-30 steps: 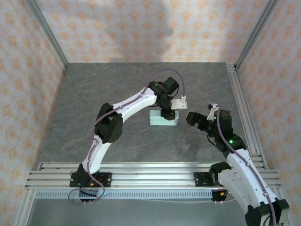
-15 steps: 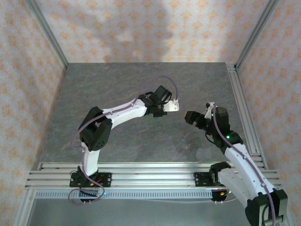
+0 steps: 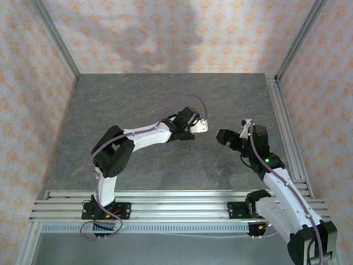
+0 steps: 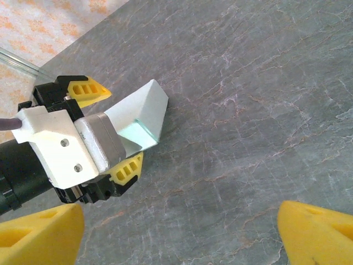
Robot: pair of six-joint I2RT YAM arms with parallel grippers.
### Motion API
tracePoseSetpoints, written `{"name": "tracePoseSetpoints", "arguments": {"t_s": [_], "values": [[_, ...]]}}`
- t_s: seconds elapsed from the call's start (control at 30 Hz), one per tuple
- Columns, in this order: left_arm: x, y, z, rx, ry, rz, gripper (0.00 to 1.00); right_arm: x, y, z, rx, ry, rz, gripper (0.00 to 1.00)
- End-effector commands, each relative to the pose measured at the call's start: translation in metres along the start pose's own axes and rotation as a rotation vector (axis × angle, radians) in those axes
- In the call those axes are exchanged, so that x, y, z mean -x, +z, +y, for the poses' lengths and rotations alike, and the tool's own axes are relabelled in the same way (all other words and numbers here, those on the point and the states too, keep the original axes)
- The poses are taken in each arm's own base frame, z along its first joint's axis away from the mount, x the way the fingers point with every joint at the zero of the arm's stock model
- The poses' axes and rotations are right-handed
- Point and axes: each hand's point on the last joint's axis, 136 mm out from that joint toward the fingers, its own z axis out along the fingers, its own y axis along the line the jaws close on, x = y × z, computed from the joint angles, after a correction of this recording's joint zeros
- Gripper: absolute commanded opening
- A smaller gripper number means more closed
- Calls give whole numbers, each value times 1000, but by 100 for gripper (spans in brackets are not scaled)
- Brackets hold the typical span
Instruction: Fold the paper box
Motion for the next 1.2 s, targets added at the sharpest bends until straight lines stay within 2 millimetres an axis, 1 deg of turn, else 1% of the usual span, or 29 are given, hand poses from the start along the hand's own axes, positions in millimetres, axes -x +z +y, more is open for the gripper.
{"name": "tracePoseSetpoints", "arguments": {"t_s": [0.0,0.03,0.1,0.2,0.27,0.33,0.43,0.53,0.6,0.7,0.77,0.8,0.83,0.87,0.9,0.97,1.07,1.1,1.17], "values": [[11,-14,4,-19,-41,-48,94,3,0,2,19,1,-22,90],[14,-17,1,-40,-64,-72,99,2,0,2,20,2,-22,90],[21,-31,4,-64,-135,-128,100,3,0,2,20,0,-26,91],[23,-49,11,-76,-246,-194,100,8,1,3,24,-10,-42,95],[16,-61,23,-62,-358,-237,100,13,2,4,22,-22,-60,97],[3,-74,35,-42,-469,-271,100,20,3,5,14,-42,-77,100],[-27,-93,54,-15,-640,-293,100,33,6,-5,-51,-72,-135,99],[-66,-108,68,39,-787,-287,100,51,7,-22,-156,-123,-226,99],[-95,-117,75,118,-854,-271,100,64,4,-37,-245,-159,-315,99],[-142,-127,77,248,-923,-214,100,81,-5,-62,-386,-227,-459,99],[-181,-129,74,329,-984,-136,100,85,-5,-81,-479,-291,-510,99],[-196,-130,73,358,-1015,-116,100,85,-3,-89,-513,-312,-514,99],[-213,-132,71,397,-1052,-98,100,84,2,-99,-546,-342,-500,99],[-226,-135,74,452,-1085,-94,100,84,6,-109,-580,-352,-494,99],[-240,-135,70,484,-1108,-74,100,84,9,-114,-589,-356,-501,99],[-264,-135,69,552,-1150,-50,100,88,18,-123,-581,-358,-524,99],[-288,-126,69,576,-1206,-65,100,87,40,-139,-576,-348,-521,99],[-291,-124,72,588,-1215,-79,100,88,45,-141,-566,-343,-531,99],[-301,-115,73,586,-1259,-85,100,83,61,-150,-565,-350,-497,99]]}}
